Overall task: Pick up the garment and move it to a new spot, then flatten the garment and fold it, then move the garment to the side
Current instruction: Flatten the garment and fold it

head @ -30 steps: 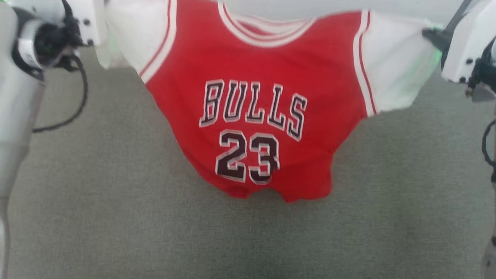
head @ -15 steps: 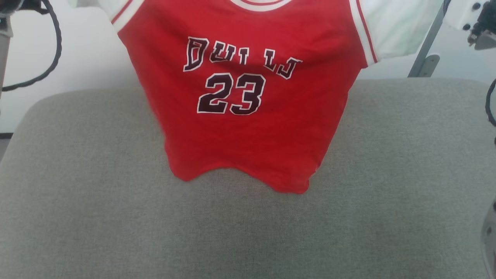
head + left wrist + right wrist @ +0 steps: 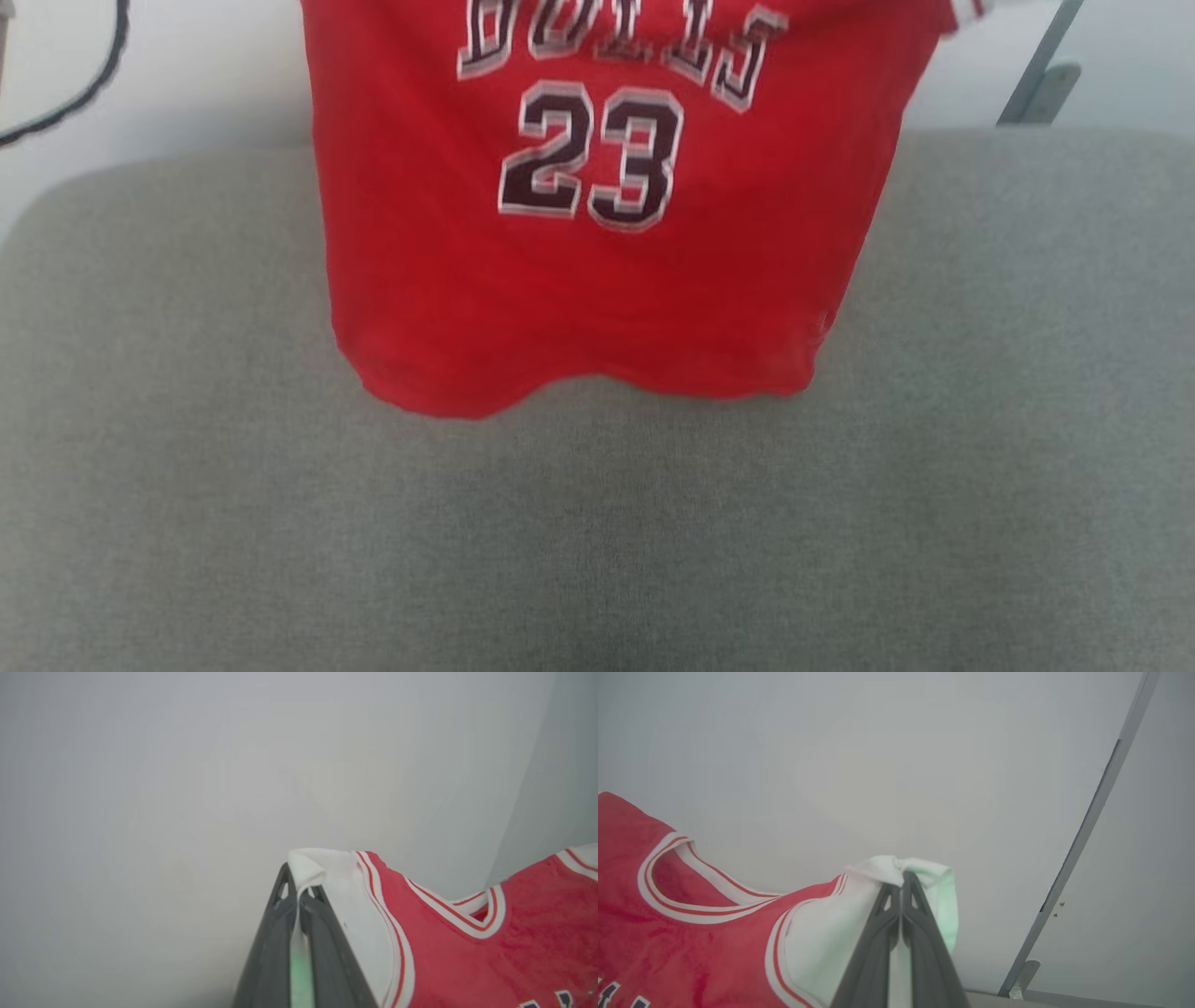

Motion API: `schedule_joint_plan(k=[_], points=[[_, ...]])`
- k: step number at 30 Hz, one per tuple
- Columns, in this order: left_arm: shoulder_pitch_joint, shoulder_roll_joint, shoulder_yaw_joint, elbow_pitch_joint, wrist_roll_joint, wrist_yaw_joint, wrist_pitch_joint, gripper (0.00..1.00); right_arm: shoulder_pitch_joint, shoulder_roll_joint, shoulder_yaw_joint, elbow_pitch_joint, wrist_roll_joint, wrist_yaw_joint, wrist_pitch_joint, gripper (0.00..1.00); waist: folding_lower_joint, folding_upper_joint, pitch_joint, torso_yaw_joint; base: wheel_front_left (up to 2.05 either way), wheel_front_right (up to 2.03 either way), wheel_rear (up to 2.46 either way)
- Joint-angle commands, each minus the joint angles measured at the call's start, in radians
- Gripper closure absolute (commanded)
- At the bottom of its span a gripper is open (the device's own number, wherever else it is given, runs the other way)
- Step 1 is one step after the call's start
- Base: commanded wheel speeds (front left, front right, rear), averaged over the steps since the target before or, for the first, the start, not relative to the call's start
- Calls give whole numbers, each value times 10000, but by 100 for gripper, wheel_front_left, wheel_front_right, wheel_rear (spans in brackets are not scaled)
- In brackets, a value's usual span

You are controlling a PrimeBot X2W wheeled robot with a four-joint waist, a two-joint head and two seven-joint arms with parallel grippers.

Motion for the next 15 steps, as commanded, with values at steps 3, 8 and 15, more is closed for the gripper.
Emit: schedule_joint_plan(k=[3,8,15], points=[[-528,-103,-10,331,339,-248,-926,100,-593,-125,211,545,-169,-3,-1063,100,0,0,916,0,0,0,0],[-1418,-352,-104,937,836,-659,-2671,100,-1633,-346,681,1374,-576,-3,-3020,100,0,0,1840,12,0,0,0],[-2697,-675,-310,1584,1533,-1110,-5690,100,-2974,-835,1202,2253,-1530,-6,-5908,100,0,0,2823,171,0,0,0]])
